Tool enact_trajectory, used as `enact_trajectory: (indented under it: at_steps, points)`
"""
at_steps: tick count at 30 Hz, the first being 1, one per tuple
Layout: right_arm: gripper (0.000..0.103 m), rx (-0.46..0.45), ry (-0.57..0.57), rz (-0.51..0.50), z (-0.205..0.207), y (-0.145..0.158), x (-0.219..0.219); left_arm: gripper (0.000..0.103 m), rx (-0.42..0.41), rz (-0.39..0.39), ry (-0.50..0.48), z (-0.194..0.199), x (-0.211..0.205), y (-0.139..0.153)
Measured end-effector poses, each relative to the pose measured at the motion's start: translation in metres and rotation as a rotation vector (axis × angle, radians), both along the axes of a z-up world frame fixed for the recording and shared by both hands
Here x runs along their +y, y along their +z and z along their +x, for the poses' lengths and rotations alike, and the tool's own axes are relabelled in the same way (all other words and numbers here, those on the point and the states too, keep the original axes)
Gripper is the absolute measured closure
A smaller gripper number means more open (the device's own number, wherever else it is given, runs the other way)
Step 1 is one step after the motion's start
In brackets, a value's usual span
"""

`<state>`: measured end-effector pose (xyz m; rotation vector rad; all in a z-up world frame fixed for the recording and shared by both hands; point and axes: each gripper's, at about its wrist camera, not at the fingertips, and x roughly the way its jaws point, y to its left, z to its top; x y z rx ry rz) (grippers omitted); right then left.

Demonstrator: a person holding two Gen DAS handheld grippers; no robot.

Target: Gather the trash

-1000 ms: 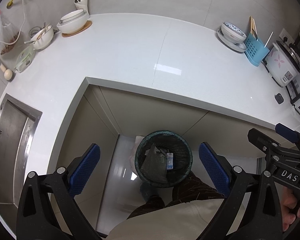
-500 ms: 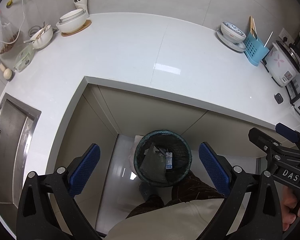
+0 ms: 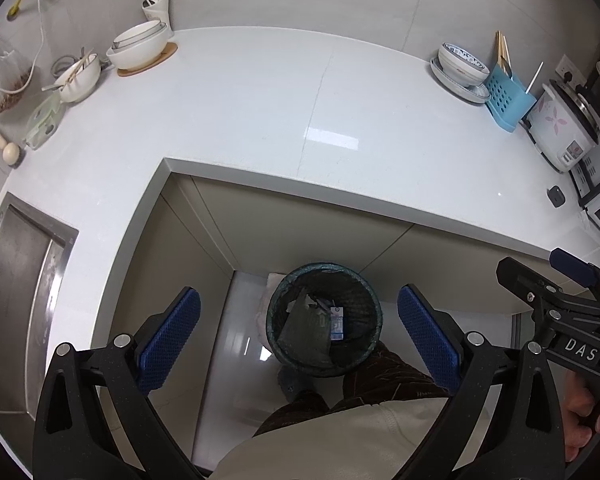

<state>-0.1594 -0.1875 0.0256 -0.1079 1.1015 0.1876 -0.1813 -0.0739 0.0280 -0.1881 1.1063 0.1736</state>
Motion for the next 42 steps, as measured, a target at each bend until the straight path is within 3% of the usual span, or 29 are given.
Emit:
enact_trajectory:
  at_steps: [42]
  points:
    - [0.009, 0.003, 0.013, 0.0, -0.0021, -0.0015, 0.0062, 0.006, 0.009, 0.015, 0.027, 0.0018, 0.0064, 0.0026]
